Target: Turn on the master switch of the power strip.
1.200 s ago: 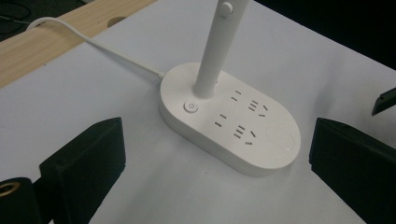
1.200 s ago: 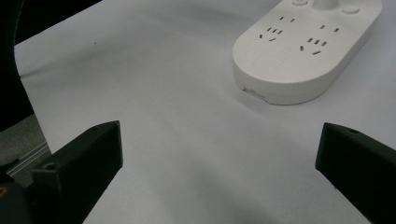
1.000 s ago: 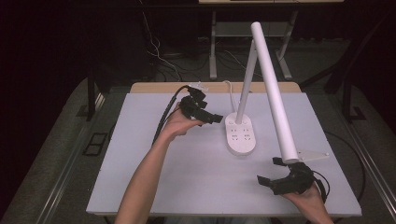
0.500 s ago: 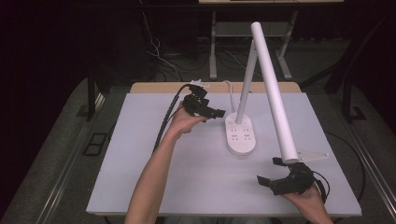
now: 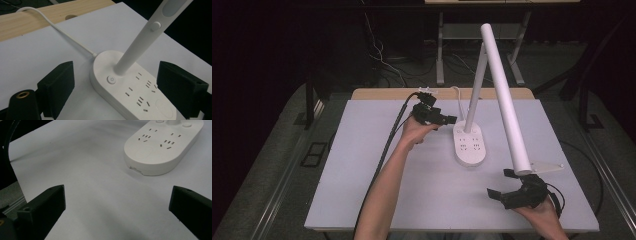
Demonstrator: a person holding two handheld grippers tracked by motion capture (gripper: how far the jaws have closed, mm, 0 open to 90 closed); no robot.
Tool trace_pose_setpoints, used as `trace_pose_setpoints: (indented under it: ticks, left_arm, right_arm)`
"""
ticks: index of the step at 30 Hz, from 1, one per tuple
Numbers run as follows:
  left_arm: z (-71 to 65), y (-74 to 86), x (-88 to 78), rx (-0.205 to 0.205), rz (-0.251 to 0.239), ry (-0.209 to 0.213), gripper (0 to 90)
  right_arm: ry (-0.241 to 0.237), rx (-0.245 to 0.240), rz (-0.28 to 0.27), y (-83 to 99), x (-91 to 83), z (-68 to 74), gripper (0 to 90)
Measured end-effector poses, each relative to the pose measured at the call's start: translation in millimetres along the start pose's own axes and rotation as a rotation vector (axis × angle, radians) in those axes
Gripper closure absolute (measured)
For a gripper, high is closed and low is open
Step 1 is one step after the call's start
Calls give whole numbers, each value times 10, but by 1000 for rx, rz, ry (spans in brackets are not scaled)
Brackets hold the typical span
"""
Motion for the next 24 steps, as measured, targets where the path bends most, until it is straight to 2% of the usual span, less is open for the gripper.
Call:
trace_pose_setpoints:
  ticks: [1,5,7,9,17,24]
  left_arm:
    - [26,27,-4,26,24,1,139]
    - [25,48,74,-24,12,6,159]
    - [26,59,118,-35,6,10,180]
    - [22,69,167,-54,1,12,222]
    - [5,144,315,-55,23,9,420]
    - [2,185,380,-57,31,20,531]
  right_arm:
    - [0,0,-1,0,-1,-2,2]
    - [0,2,-3,1,-1,-11,2]
    - [0,2,-1,4,1,-11,2]
    - [-1,1,0,6,2,-8,2]
    - [-5,2,5,15,10,-11,2]
    - [-7,2,4,16,10,-9,2]
Point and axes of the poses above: each handheld gripper's, and its own axes: x roughly forward along the jaws, y roughly out of its underside, z roughly to its left, the point moved 10 cm from there along x, roughly forward along the jaws, and after that the axes turned 2 degrees about y, right-handed, at the moved point
